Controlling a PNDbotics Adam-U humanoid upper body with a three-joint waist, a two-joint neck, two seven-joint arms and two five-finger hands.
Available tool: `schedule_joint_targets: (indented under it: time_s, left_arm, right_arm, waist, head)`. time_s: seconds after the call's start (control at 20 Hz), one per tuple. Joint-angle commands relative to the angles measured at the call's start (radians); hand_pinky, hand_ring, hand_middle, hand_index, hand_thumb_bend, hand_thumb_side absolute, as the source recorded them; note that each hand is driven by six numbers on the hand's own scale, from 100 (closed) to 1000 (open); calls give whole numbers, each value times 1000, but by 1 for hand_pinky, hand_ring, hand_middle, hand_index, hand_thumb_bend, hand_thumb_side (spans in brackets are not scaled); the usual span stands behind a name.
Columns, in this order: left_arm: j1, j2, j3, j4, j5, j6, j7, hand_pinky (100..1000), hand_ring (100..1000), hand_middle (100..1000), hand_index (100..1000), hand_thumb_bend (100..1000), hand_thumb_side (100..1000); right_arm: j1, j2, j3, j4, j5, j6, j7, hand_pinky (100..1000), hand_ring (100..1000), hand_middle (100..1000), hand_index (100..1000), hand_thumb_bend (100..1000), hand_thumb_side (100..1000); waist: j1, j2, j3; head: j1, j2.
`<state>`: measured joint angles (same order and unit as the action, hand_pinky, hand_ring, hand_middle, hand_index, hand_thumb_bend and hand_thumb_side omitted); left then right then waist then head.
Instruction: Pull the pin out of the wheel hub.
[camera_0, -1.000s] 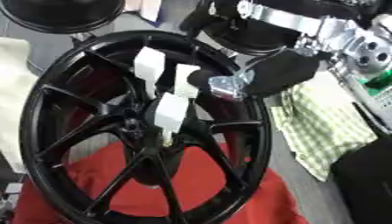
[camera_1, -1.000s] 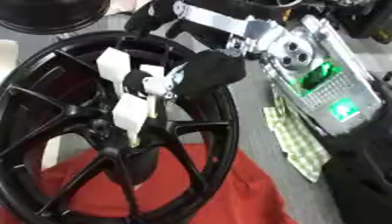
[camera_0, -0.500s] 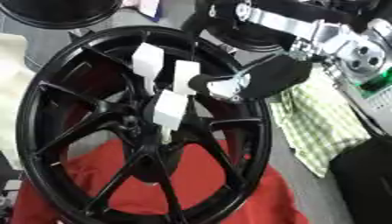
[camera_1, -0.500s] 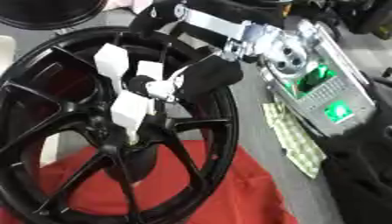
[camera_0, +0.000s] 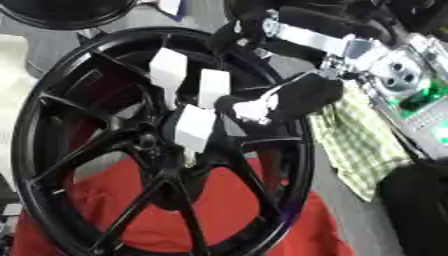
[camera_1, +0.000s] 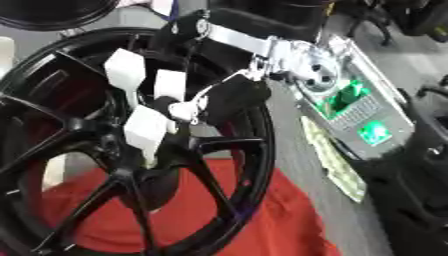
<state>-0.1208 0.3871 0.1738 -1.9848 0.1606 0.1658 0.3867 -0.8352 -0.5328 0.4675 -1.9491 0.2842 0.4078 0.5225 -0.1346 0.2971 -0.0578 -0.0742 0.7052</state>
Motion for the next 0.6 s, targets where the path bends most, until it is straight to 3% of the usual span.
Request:
schedule_joint_targets:
  time_s: [0.05, 0.6]
  left_arm:
    - [-8, 9, 2, -15, -4, 0, -4, 691, 568, 540, 668, 100, 849]
    - [-8, 0, 0, -15, -6, 4, -11, 692, 569, 540, 669, 100, 854]
  right_arm:
    - [-11, -9, -9, 7, 14, -5, -7, 863, 927, 777, 861, 354, 372]
    - [-13, -5, -11, 28, 24, -6, -35, 860, 920, 773, 856, 318, 368]
  waist:
    - [10, -8, 3]
    - [16, 13, 10]
  head:
    - [-5, -18]
    - [-16, -34]
